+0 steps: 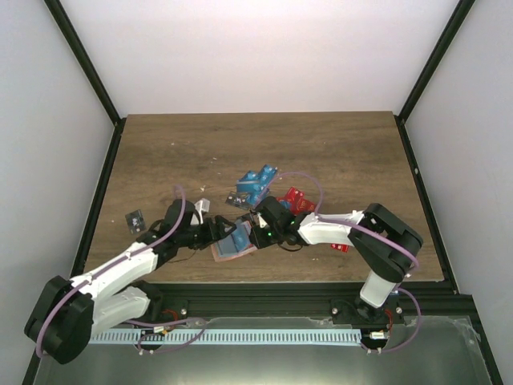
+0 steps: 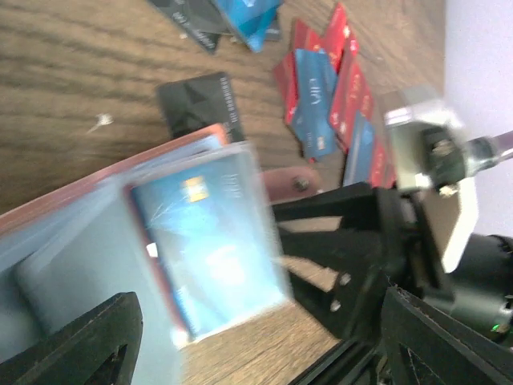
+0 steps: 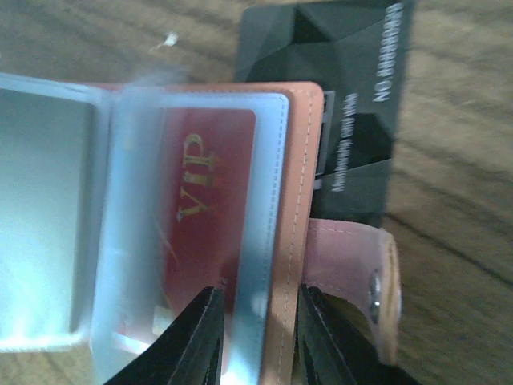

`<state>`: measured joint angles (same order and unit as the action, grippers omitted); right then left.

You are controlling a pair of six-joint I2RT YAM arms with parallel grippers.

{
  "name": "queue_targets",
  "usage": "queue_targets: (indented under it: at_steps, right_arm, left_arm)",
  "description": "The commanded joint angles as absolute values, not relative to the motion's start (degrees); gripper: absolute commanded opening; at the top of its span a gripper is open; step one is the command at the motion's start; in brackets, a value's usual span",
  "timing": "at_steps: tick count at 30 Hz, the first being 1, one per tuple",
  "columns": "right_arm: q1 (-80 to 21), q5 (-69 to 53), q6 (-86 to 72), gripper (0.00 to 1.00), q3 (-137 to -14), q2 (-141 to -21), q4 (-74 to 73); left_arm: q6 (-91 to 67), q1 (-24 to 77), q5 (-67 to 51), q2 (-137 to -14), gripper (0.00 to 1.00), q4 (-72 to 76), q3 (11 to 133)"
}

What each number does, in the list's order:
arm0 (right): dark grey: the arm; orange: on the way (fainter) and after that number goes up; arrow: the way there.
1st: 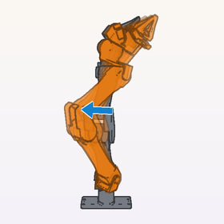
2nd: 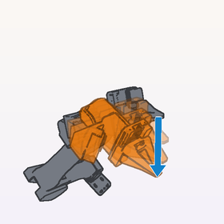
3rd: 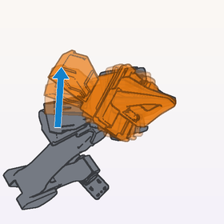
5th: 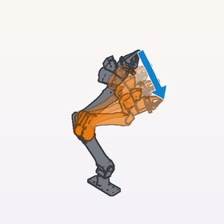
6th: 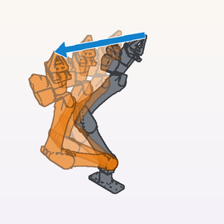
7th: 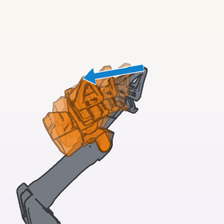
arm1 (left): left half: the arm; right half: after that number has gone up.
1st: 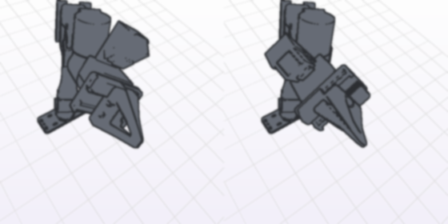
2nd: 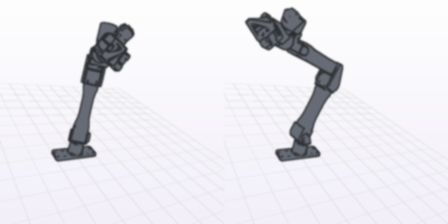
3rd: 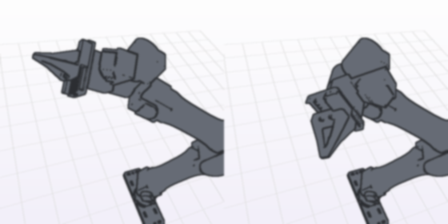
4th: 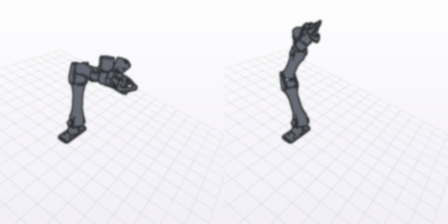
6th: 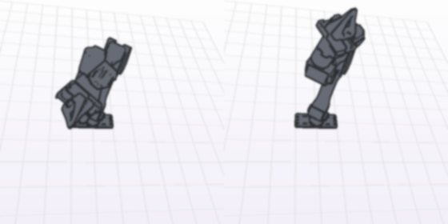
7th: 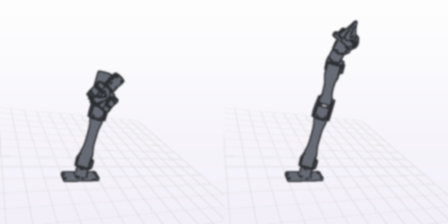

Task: Put the credit cards into the card holder

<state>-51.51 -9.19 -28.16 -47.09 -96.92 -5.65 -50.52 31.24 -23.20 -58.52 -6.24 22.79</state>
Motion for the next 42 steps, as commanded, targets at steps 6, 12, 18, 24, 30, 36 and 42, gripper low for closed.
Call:
queue_targets:
  at_steps: [6,12,18,24,30,36,42]
  right_arm:
    - [-52.91,-14.42,-28.94,0.28,-46.58,-98.35,-4.14]
    - [-52.91,-13.72,-28.92,0.28,-46.73,-98.01,-4.88]
    - [-52.91,-10.52,-28.36,0.28,-46.98,-93.48,-8.69]
    - [-52.9,-11.4,-28.3,0.29,-48.05,-89.56,-10.76]
    - [-52.9,-16.79,-29.27,0.3,-47.5,-88.52,-7.43]
    - [-53.0,-16.63,-30.08,0.33,-48.01,-91.5,-6.5]
    - [-53.0,-16.89,-30.42,0.33,-47.99,-94.79,-5.08]
  left_arm:
    - [-49.49,32.84,-25.04,-66.89,0.83,3.28,27.56]
    - [-48.14,34.38,-23.3,-69.5,0.81,-0.61,31.09]
    - [-45.34,35.62,-8.16,-60.98,0.83,-24.45,34.19]
    - [-49.76,35.6,-1.51,-54.09,0.84,-31.66,28.87]
    - [-51.86,35.6,-2.44,-53.46,0.85,-29.26,24.18]
    - [-52.57,35.66,-1.09,-53.16,0.85,-28.99,22.33]
    - [-52.04,35.6,-4.73,-54.42,0.85,-23.3,20.26]
